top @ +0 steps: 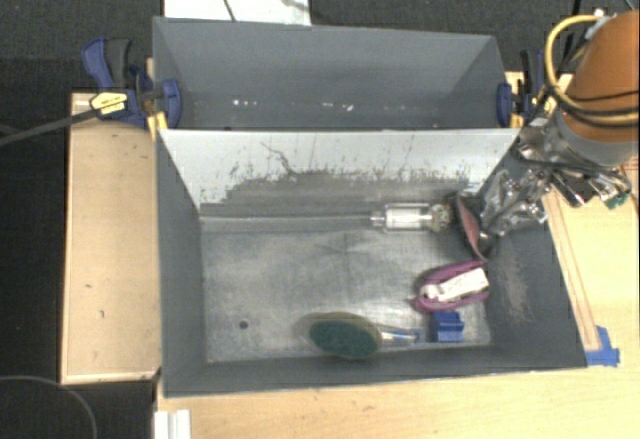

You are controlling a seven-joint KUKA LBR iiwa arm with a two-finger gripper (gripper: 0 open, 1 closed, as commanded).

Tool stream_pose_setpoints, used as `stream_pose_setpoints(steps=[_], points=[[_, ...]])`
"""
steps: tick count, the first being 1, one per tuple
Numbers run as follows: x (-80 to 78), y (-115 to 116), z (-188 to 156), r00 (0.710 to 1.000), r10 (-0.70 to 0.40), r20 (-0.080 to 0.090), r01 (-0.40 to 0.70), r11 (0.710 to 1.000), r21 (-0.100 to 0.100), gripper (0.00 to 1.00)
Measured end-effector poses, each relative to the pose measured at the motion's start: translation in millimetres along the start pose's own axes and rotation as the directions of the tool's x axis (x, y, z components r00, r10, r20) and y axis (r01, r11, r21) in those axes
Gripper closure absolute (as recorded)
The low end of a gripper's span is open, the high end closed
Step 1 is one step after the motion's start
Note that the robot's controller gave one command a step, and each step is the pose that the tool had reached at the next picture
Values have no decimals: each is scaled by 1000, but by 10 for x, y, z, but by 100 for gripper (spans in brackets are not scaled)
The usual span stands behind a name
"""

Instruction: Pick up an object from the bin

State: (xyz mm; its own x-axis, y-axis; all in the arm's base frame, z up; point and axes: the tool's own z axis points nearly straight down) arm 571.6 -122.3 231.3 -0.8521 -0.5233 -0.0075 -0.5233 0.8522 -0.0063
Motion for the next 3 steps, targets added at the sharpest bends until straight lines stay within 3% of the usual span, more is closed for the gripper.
stream_pose_setpoints(steps=[1, 2, 3], points=[[7, 8, 30, 1000, 4, -4, -4, 1000, -5, 0], [61, 184, 1468, 999, -42, 0, 42, 999, -2, 0], [87, 179, 1473, 999, -44, -12, 44, 999, -6, 100]])
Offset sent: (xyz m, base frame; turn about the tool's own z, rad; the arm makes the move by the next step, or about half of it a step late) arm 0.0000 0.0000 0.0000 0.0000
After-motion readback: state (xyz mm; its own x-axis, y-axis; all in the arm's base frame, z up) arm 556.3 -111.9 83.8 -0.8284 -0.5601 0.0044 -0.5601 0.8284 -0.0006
